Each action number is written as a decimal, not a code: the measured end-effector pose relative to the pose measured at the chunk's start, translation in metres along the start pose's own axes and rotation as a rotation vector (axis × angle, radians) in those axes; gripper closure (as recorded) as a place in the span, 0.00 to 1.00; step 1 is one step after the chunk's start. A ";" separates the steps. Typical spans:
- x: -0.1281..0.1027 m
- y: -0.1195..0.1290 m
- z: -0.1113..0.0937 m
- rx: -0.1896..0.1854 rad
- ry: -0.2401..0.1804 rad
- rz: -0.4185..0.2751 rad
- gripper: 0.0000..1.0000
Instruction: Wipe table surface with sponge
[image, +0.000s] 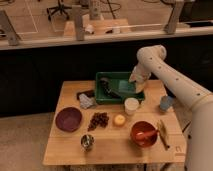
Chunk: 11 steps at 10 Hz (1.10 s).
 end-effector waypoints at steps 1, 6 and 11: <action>-0.010 0.017 -0.007 -0.013 -0.003 -0.008 0.95; -0.062 0.088 -0.021 -0.083 -0.041 -0.087 0.95; -0.064 0.086 -0.020 -0.082 -0.042 -0.091 0.95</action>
